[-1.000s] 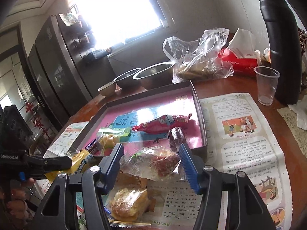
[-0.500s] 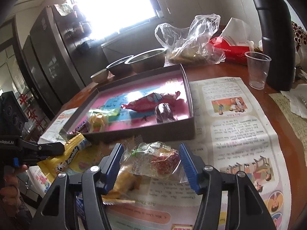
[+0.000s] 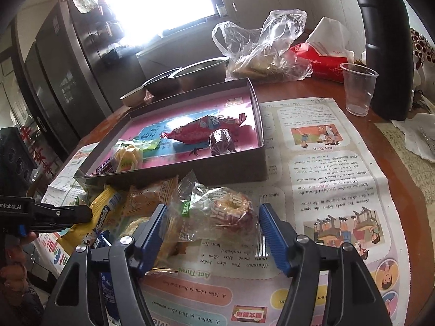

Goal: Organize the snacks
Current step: 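Carry the yellow wafer bar and clear cookie bag with both tools into the grey tray, then open both tools to release the snacks inside the tray, then withdraw both tools from the tray toward the remaining snacks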

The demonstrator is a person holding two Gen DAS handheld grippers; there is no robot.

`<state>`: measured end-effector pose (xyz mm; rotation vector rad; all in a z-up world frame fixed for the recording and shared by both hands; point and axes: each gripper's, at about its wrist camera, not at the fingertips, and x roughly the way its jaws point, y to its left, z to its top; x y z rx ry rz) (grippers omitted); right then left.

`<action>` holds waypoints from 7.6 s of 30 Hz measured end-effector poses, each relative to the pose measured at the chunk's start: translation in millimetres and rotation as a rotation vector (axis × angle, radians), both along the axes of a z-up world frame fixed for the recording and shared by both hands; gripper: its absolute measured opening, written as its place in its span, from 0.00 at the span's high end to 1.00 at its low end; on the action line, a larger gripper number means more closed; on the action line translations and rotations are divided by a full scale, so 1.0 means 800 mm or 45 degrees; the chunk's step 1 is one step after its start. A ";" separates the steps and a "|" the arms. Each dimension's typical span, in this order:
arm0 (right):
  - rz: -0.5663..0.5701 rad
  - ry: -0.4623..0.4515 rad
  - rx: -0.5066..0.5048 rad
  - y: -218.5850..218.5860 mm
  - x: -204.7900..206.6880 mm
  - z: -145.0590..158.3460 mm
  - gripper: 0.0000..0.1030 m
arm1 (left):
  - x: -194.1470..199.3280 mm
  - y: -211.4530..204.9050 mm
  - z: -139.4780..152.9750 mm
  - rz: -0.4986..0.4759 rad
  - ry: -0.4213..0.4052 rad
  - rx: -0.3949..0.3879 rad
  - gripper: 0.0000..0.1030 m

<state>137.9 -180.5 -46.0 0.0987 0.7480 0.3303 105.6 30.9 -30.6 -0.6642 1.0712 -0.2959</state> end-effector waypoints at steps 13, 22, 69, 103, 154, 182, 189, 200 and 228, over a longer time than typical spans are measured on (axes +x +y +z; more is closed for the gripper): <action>-0.001 -0.008 -0.031 0.002 0.006 -0.007 0.46 | 0.005 -0.010 -0.008 -0.021 -0.008 0.016 0.82; 0.043 -0.081 0.017 0.006 -0.003 0.014 0.47 | -0.001 -0.001 0.022 -0.014 -0.107 0.015 0.82; 0.087 -0.138 0.037 0.056 0.086 0.047 0.47 | 0.089 0.040 0.021 0.108 -0.229 0.108 0.82; 0.071 -0.051 0.016 0.071 0.108 0.032 0.46 | 0.099 0.047 0.017 0.111 -0.229 0.148 0.82; 0.001 -0.099 0.014 0.059 0.098 0.044 0.30 | 0.097 0.050 0.034 0.140 -0.268 0.164 0.46; 0.066 -0.176 0.066 0.053 0.049 0.074 0.25 | 0.043 0.040 0.075 0.112 -0.341 0.242 0.32; 0.080 -0.194 0.072 0.050 0.031 0.083 0.25 | 0.024 0.036 0.090 0.101 -0.378 0.285 0.32; 0.111 -0.202 0.073 0.050 0.005 0.091 0.24 | -0.005 0.024 0.106 0.060 -0.404 0.359 0.31; 0.148 -0.122 0.069 0.044 -0.039 0.085 0.22 | -0.051 -0.023 0.074 -0.100 -0.301 0.490 0.31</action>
